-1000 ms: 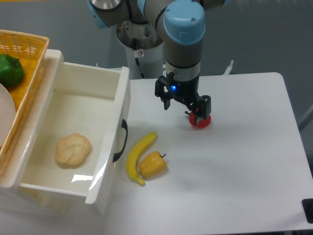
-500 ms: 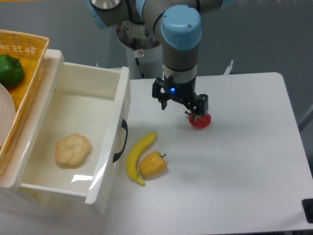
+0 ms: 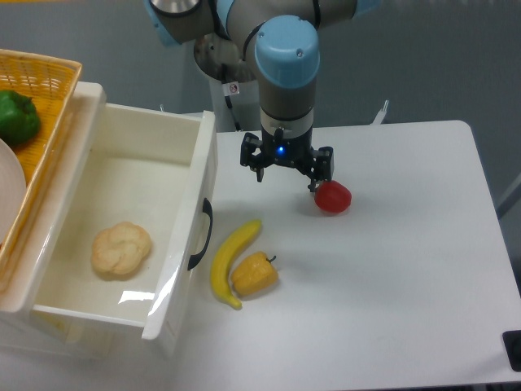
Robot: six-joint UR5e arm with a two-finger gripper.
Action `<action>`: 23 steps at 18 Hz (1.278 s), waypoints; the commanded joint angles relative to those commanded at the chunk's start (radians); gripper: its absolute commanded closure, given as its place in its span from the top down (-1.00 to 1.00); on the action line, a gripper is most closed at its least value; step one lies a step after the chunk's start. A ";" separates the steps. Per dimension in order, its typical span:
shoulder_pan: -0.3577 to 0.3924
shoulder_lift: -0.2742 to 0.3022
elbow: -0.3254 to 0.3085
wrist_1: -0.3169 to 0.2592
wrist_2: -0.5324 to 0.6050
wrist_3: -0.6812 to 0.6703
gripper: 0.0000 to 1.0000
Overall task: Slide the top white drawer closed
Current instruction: 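Move the gripper toward the open white drawer's front panel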
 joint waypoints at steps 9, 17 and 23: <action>-0.006 -0.063 0.018 0.000 -0.012 -0.068 1.00; -0.014 -0.166 0.066 0.074 -0.119 -0.073 1.00; 0.005 -0.187 0.075 0.074 -0.195 -0.074 1.00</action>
